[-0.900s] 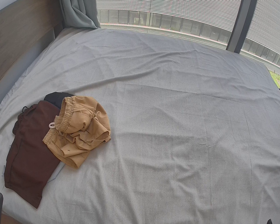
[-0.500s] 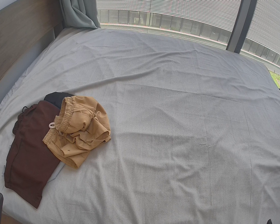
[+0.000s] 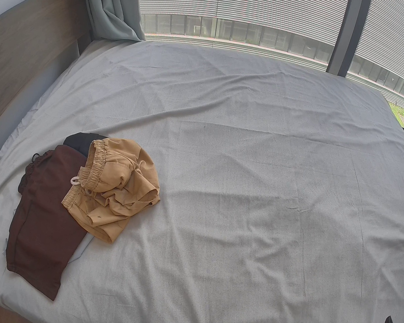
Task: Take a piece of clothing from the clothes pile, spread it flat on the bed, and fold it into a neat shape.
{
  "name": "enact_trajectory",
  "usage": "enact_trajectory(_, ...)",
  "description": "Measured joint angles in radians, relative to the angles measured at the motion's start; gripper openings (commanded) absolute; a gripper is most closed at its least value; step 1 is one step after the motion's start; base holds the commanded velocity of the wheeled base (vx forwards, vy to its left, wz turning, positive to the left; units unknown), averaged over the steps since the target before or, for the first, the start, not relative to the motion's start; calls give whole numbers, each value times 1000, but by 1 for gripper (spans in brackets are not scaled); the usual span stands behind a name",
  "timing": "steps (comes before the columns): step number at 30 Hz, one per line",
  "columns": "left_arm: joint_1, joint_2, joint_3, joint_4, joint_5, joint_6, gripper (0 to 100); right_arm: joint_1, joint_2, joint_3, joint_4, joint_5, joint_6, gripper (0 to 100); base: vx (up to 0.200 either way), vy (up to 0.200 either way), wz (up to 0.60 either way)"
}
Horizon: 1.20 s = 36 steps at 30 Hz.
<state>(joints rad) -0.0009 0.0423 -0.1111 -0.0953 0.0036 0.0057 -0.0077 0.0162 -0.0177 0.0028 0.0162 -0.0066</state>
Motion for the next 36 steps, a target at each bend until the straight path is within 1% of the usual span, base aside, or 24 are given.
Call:
enact_trajectory(8,-26,73,43,10,-103,-7,100,0,0,0,0,1,-1,100,0,0,0)
enact_trajectory(17,-37,225,-70,12,-140,-21,100,0,0,0,-1,2,-1,100,0,0,0)
enact_trajectory(22,-55,313,-135,10,-176,-68,100,0,0,0,-1,2,-1,100,0,0,0)
enact_trajectory(31,-64,428,-167,4,-247,-103,100,0,0,0,-1,1,-1,100,0,0,0)
enact_trajectory(36,-65,491,-209,-10,-300,-131,100,0,0,0,-1,1,-1,100,0,0,0)
